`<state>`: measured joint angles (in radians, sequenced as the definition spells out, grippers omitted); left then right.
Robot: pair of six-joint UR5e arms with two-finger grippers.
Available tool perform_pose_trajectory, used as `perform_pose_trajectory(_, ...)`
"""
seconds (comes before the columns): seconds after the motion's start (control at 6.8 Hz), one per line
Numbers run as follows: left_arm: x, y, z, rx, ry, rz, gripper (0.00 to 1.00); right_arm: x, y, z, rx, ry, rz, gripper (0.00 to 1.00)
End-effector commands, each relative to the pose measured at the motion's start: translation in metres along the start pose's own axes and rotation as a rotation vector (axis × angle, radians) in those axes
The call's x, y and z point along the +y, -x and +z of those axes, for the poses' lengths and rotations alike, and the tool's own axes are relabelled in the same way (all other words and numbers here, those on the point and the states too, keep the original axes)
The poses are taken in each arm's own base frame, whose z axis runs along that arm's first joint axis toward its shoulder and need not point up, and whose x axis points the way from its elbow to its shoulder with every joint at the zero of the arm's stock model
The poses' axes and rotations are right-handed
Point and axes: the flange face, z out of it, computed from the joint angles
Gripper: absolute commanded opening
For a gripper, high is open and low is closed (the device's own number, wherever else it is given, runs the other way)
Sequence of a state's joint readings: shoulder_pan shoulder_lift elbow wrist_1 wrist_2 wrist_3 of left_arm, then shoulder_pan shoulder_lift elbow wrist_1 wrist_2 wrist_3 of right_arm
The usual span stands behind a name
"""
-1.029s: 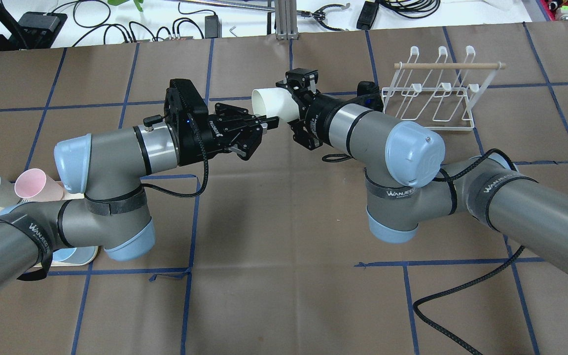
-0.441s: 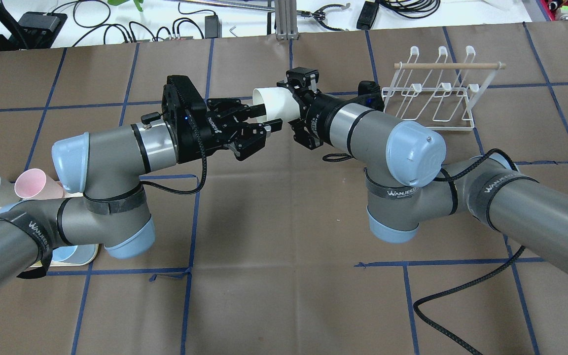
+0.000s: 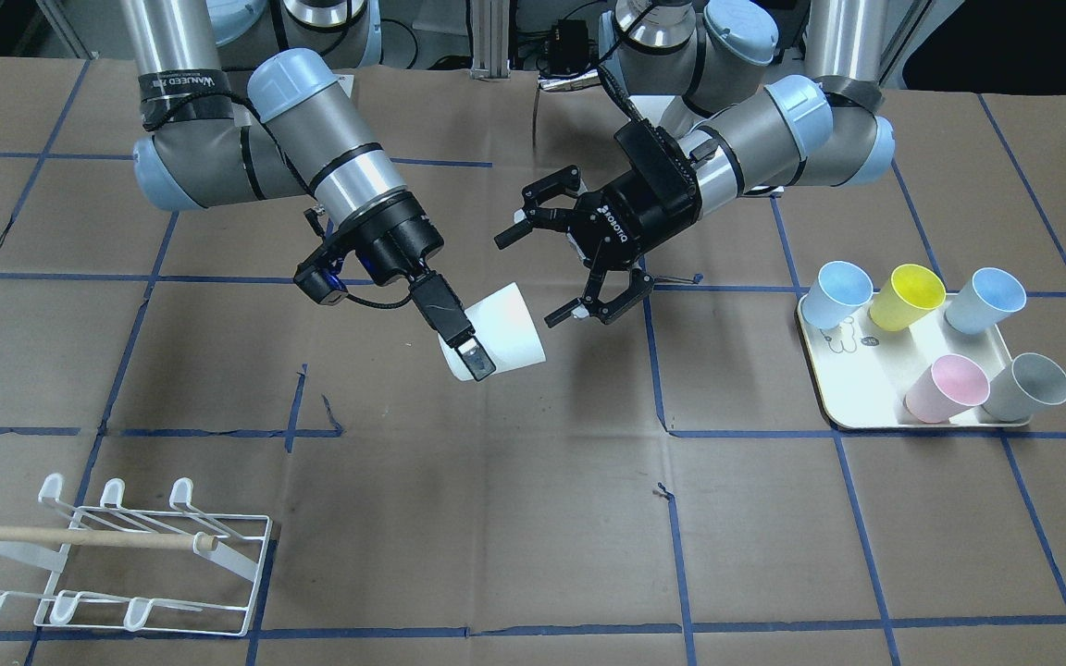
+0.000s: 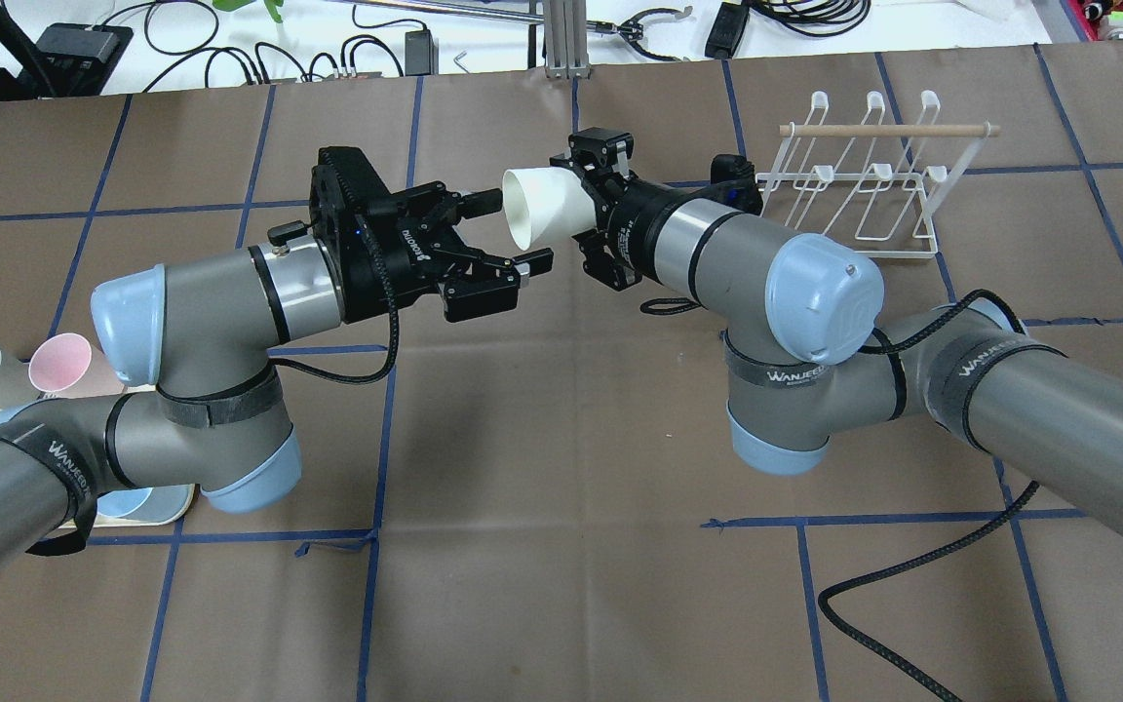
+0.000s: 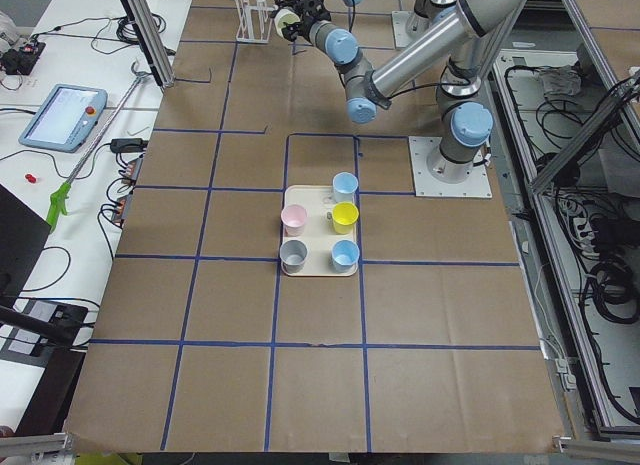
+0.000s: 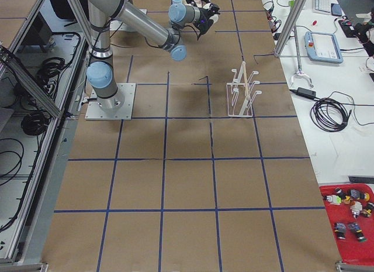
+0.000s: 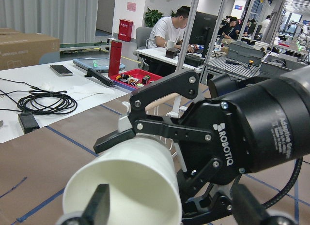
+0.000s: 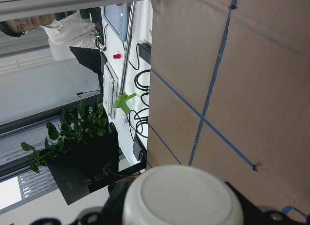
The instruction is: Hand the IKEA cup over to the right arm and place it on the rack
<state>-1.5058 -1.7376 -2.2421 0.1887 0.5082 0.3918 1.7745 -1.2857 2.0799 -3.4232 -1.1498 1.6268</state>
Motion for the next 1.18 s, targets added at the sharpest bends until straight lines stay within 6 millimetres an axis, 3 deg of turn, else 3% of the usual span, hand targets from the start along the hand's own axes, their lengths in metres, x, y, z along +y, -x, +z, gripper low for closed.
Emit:
perform_pose_trajectory(0.0, 0.008, 0.019, -0.033, -0.041, -0.053, -0.004, 0.99, -0.037, 0.028, -0.007, -0.048, -0.093, -0.090, 0.52)
perform_pose_trajectory(0.15, 0.012, 0.035, -0.057, -0.085, -0.075, -0.025, 0.99, -0.062, 0.039, -0.013, -0.057, -0.142, -0.256, 0.52)
perform_pose_trajectory(0.44, 0.002, 0.069, -0.063, -0.200, -0.045, -0.063, 0.99, -0.107, 0.048, -0.028, -0.027, -0.279, -0.545, 0.50)
perform_pose_trajectory(0.59, 0.000, 0.101, -0.062, -0.396, 0.062, -0.139, 0.99, -0.127, 0.051, -0.035, 0.014, -0.325, -0.728, 0.50)
perform_pose_trajectory(0.74, -0.011, 0.113, -0.056, -0.498, 0.155, -0.195, 0.99, -0.135, 0.052, -0.041, 0.036, -0.352, -0.853, 0.50)
perform_pose_trajectory(0.88, -0.017, 0.126, -0.045, -0.603, 0.294, -0.287, 0.99, -0.156, 0.053, -0.048, 0.088, -0.406, -0.972, 0.47)
perform_pose_trajectory(1.03, -0.027, 0.126, -0.028, -0.672, 0.426, -0.374, 1.00, -0.182, 0.053, -0.055, 0.150, -0.435, -1.125, 0.41)
